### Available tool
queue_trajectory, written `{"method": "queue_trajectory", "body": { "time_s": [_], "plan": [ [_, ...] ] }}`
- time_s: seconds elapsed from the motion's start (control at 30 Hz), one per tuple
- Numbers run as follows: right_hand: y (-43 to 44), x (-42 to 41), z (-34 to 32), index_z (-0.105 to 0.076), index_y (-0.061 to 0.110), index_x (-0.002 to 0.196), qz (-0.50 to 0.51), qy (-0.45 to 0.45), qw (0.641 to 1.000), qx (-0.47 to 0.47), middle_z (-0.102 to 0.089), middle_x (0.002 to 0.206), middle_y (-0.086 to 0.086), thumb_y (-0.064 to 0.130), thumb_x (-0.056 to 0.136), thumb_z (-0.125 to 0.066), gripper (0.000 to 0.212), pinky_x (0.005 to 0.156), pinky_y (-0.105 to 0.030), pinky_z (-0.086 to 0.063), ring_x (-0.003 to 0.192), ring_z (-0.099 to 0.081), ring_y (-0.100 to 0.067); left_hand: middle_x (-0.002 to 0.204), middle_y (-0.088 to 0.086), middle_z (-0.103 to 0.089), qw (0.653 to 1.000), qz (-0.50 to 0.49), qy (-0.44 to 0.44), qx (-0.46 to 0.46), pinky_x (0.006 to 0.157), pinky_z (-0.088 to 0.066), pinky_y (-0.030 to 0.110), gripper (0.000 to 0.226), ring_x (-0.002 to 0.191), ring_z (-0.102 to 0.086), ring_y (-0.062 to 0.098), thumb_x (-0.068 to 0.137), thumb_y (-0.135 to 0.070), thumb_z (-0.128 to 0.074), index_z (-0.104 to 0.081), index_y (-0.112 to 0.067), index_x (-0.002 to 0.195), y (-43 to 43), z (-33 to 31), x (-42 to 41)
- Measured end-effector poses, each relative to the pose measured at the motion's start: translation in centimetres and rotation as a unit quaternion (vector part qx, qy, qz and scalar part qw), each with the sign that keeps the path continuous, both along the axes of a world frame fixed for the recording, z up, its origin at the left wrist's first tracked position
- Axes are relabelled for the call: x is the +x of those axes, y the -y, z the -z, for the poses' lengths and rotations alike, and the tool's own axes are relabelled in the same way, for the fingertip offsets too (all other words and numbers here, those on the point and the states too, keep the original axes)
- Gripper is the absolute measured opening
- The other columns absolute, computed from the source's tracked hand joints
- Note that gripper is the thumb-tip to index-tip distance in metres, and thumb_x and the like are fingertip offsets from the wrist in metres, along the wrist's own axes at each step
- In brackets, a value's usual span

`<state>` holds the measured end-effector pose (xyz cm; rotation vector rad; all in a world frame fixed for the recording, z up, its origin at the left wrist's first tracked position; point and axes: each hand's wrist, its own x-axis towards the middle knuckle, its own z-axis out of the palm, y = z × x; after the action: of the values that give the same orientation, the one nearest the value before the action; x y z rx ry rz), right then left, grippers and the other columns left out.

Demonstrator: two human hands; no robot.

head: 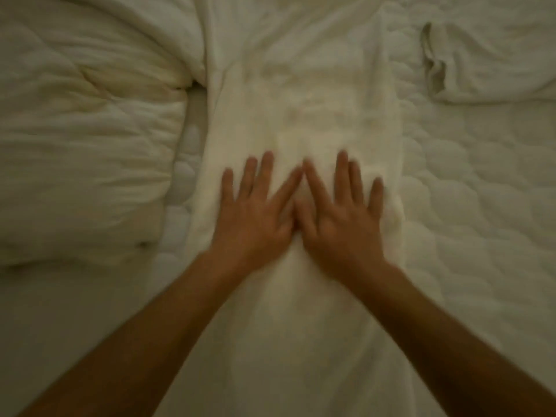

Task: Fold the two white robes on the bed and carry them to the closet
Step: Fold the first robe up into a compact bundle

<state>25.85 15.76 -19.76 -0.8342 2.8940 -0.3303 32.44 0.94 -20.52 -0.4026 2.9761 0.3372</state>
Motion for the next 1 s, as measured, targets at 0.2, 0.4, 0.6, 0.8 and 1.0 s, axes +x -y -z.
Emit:
{"method": "queue_trajectory", "body": {
  "time_s": [0.2,0.4,0.6,0.8,1.0],
  "plan": [
    [-8.9,8.7,0.2,0.001,0.039,0.159,0.065,0.078,0.992,0.076,0.009,0.168,-0.008,0.066,0.098,-0.021,0.07,0.122,-0.059,0.001,0.155,0.011,-0.024,0.169,0.007,-0.001,0.996,-0.071,0.023,0.044,0.123,-0.008,0.055,0.062,0.155,0.0,0.029,0.099,-0.059,-0.028,-0.018,-0.041,0.157,-3.0,0.1,18.6],
    [-14.8,23.6,-1.2,-0.005,0.037,0.16,0.0,0.112,0.988,0.104,0.012,0.166,-0.017,0.065,0.097,-0.034,0.074,0.121,-0.061,-0.002,0.154,0.012,-0.034,0.167,0.015,0.003,0.988,-0.087,0.05,0.115,0.122,-0.012,0.056,0.077,0.154,-0.002,0.034,0.092,-0.068,-0.04,-0.018,-0.035,0.158,-7.8,-0.5,31.1],
    [-21.5,34.2,-1.3,-0.021,0.026,0.159,0.055,0.125,0.989,0.054,0.001,0.167,-0.017,0.057,0.096,-0.046,0.075,0.121,-0.062,-0.01,0.154,0.0,-0.036,0.162,0.01,-0.02,0.953,-0.214,0.02,0.215,0.114,-0.033,0.049,0.088,0.144,-0.03,0.031,0.087,-0.057,-0.066,-0.018,-0.035,0.157,-12.3,-3.1,37.6],
    [-24.3,33.9,-3.6,-0.049,0.02,0.137,0.31,0.256,0.899,-0.174,-0.059,0.127,-0.001,0.055,0.072,-0.083,0.081,0.091,-0.037,-0.054,0.114,-0.059,-0.021,0.125,-0.005,-0.062,0.763,-0.47,-0.03,0.442,0.088,-0.057,0.036,0.078,0.107,-0.065,0.018,0.065,-0.041,-0.09,-0.052,-0.026,0.132,-13.0,-4.3,39.7],
    [-29.4,32.2,-5.8,-0.062,0.03,0.112,0.225,0.507,0.815,-0.166,-0.071,0.109,0.002,0.034,0.078,-0.082,0.039,0.078,-0.04,-0.063,0.094,-0.071,-0.018,0.121,0.001,-0.071,0.71,-0.381,0.059,0.59,0.087,-0.06,0.043,0.085,0.109,-0.069,0.023,0.056,-0.046,-0.093,-0.061,-0.021,0.13,-12.5,-5.7,43.3]
  ]
}}
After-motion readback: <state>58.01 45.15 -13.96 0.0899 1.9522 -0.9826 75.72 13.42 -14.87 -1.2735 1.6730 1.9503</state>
